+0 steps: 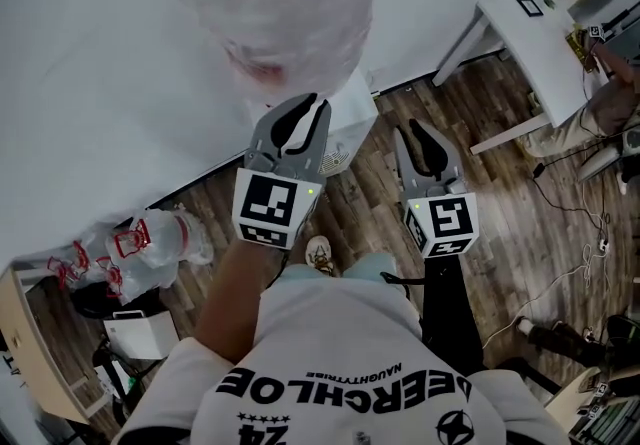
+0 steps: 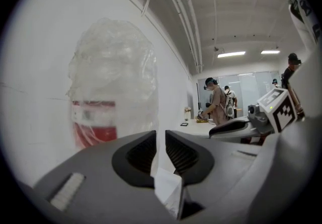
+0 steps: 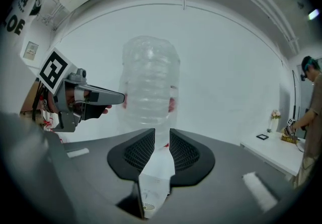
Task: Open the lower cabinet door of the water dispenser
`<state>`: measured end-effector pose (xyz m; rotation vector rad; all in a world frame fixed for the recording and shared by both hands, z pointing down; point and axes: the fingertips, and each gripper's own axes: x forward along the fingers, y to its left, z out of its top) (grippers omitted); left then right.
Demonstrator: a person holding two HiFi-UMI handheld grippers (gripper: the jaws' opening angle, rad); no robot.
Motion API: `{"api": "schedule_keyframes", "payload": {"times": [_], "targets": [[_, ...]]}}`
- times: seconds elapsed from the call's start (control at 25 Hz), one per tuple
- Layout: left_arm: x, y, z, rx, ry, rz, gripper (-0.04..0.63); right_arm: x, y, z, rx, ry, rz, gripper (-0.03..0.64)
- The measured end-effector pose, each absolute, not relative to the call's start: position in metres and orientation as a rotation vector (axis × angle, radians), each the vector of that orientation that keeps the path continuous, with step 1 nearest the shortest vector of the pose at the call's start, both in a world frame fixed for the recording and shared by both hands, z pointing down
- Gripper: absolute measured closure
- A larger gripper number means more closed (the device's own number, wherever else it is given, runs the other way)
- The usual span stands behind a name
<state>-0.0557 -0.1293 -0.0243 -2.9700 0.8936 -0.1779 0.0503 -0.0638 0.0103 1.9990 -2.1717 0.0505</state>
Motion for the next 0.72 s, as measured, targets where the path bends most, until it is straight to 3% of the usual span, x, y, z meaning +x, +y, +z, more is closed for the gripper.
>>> {"api": "schedule_keyframes", "payload": {"times": [0.56, 0.72], "targets": [[-0.007, -0.171, 0.003, -2.945, 0.943, -0.182, 0.538, 0.090, -0.120, 0.049, 1.872, -2.249, 0.105, 0.543], [0.034, -0.176, 0.013, -2.932, 0.966, -0.220, 0.540, 0.112, -0.152, 0.059, 1.689, -2.337, 0.070, 0.502]]}}
